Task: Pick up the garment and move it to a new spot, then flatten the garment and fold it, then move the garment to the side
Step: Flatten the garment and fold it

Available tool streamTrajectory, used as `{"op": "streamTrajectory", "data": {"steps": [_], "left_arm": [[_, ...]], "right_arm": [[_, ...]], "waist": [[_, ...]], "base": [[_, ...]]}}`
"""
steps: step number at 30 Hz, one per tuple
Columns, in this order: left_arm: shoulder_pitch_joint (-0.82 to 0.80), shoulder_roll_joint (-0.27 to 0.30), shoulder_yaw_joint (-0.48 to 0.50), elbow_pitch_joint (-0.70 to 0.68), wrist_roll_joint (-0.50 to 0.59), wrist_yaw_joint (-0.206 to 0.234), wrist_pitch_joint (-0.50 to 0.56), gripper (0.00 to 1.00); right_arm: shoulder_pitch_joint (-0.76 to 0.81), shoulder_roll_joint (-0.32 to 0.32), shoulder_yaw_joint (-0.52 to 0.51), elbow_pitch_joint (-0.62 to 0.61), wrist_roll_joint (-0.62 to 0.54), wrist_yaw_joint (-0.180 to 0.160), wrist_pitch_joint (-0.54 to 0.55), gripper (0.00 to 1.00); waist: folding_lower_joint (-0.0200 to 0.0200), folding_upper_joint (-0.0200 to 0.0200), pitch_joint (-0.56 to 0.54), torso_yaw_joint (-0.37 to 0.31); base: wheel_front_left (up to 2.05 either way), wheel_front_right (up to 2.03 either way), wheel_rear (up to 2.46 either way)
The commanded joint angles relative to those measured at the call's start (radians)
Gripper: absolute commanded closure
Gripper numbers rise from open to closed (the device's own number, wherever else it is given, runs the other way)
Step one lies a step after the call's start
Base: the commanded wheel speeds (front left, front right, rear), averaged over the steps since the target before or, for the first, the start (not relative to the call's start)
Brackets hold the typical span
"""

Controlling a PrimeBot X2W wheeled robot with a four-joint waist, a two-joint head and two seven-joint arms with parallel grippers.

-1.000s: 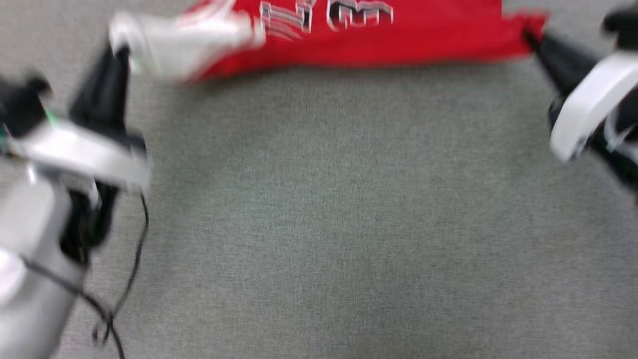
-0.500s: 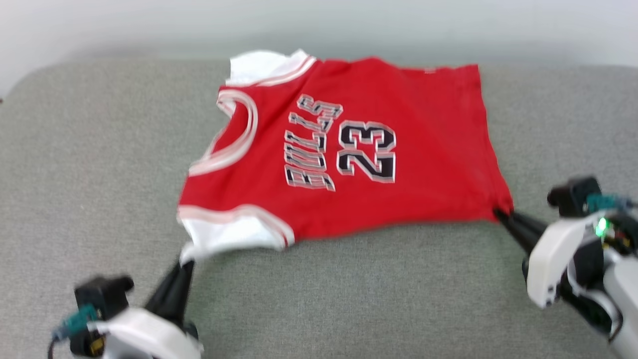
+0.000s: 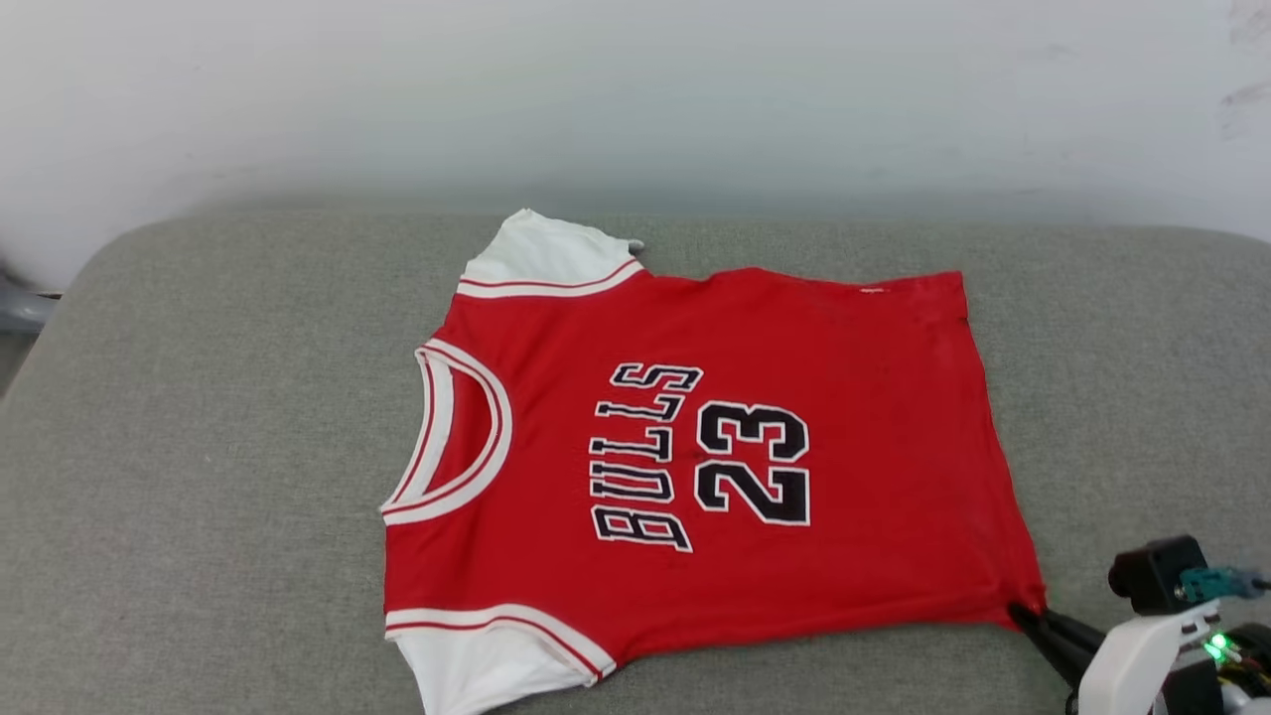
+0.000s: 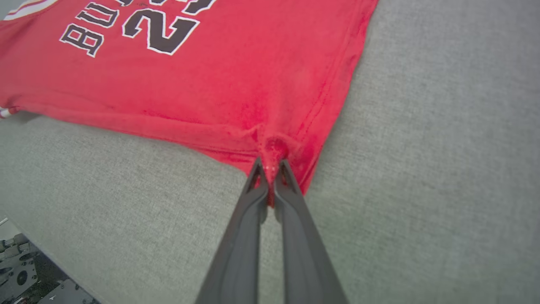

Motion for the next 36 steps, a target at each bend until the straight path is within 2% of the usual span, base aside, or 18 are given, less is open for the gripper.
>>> {"op": "streamTrajectory", "data": {"steps": [1, 6, 12, 18, 28, 36], "left_arm": [[0.037, 0.013, 0.002, -0.01, -0.018, 0.004, 0.011, 1.0], [0.088, 0.029, -0.018, -0.039, -0.046, -0.002, 0.045, 1.0], [0.135, 0.055, -0.025, -0.066, -0.048, 0.02, 0.061, 1.0], [0.141, 0.064, -0.015, -0.085, -0.036, 0.026, 0.037, 1.0], [0.026, 0.087, 0.008, -0.063, 0.035, 0.012, 0.007, 1.0], [-0.127, 0.128, 0.02, -0.053, 0.089, -0.015, 0.05, 1.0]], "right_arm": [[0.049, -0.006, -0.016, -0.005, 0.007, -0.001, -0.009, 1.0], [0.133, -0.006, -0.046, -0.02, 0.018, -0.001, -0.012, 1.0], [0.257, -0.008, -0.095, -0.069, 0.022, -0.001, 0.003, 1.0], [0.328, 0.008, -0.15, -0.115, 0.009, -0.001, 0.014, 1.0], [0.292, 0.047, -0.205, -0.179, -0.024, -0.001, 0.034, 1.0], [0.235, 0.066, -0.205, -0.217, -0.033, -0.001, 0.055, 1.0]], "waist": [[0.0002, 0.0, -0.022, 0.005], [0.0002, 0.0, -0.048, 0.012], [0.0002, 0.0, -0.066, 0.019], [0.0002, 0.0, -0.067, 0.024], [0.0002, 0.0, -0.057, 0.006], [0.0002, 0.0, -0.017, -0.024]], "base": [[0.0, 0.0, 0.0], [0.0, 0.0, 0.0], [0.0, 0.0, 0.0], [0.0, 0.0, 0.0], [0.0, 0.0, 0.0], [0.0, 0.0, 0.0]]}}
